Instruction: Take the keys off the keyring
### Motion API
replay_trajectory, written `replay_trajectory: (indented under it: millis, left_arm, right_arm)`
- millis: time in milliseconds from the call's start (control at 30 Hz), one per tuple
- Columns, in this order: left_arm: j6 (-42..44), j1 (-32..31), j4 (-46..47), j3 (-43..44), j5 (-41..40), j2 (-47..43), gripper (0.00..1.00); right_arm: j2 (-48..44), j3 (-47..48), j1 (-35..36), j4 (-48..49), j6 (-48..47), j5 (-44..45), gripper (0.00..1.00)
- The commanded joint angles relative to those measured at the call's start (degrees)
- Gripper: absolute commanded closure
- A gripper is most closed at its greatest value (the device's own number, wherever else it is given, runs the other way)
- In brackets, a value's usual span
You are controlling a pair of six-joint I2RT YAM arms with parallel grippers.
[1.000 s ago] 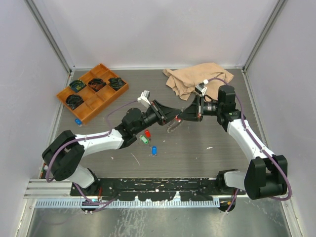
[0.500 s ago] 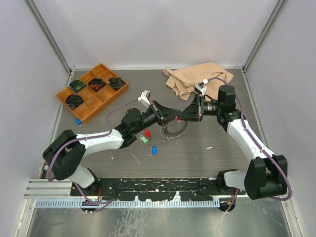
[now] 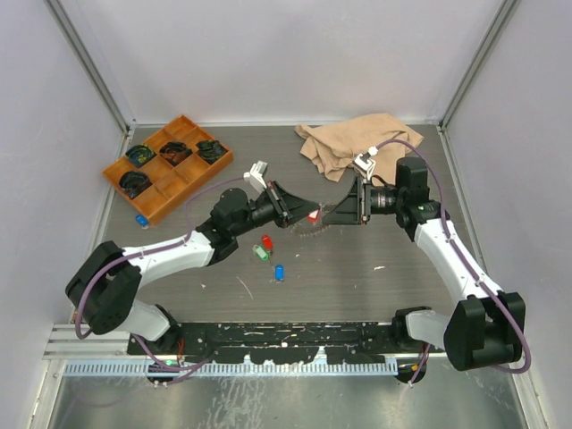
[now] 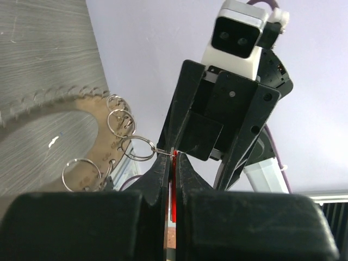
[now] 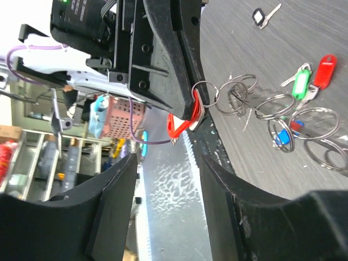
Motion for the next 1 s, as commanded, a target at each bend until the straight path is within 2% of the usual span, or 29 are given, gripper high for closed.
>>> replay_trajectory:
  millis: [0, 67, 133, 200, 267, 367, 467, 600, 700, 833, 967]
  left_arm:
    - [2.97, 1.33, -2.55, 2.98, 5.75, -3.31, 1.0]
    - [3.44, 2.03, -5.0, 3.94, 8.19, -3.37, 1.0]
    - [4.31, 2.89, -7.86, 5.23, 11.59, -3.35, 1.0]
    - [5.88, 3.63, -11.61, 6.85, 14.23, -3.46, 1.0]
    - [7.6, 4.12, -16.14, 8.56, 16.46, -3.85, 1.0]
    - [11.5, 4.54, -23.97, 12.3, 20.04, -4.22, 1.0]
    - [14.38, 4.67, -29.22, 15.39, 23.65, -3.96, 1.0]
    - [17.33, 4.89, -34.79, 19.23, 29.03, -2.63, 1.0]
    - [19.95, 4.87, -38.69, 22.36, 33.38, -1.34, 1.0]
    - [26.27, 4.87, -46.75, 26.83, 37.18, -0.05, 1.0]
    - [31.5, 4.92, -53.12, 29.71, 39.32, 0.59, 1.0]
  right_arm:
    - [-2.92, 4.59, -0.84, -8.48, -15.71, -0.65, 0.44]
    - [-3.26, 7.55, -1.16, -16.2, -26.2, 0.38, 0.45]
    - [-2.94, 13.11, -1.18, -29.51, -43.37, 4.69, 0.45]
    - [-2.64, 17.36, -1.18, -37.34, -56.08, 9.39, 0.46]
    - [-2.89, 19.27, -1.18, -40.81, -64.25, 10.99, 0.46]
    - [-4.38, 17.73, -1.19, -40.69, -77.76, 8.1, 0.44]
    - [-4.04, 16.87, -1.22, -40.37, -89.81, 4.78, 0.31]
    - [-2.13, 17.61, -1.18, -40.76, -101.34, 4.91, 0.16]
    - [-0.77, 18.22, -1.06, -42.24, -108.9, 4.73, 0.13]
    - [1.95, 21.26, -0.01, -46.93, -116.89, 4.3, 0.14]
    - [3.11, 22.61, 0.39, -49.31, -117.84, 2.35, 0.25]
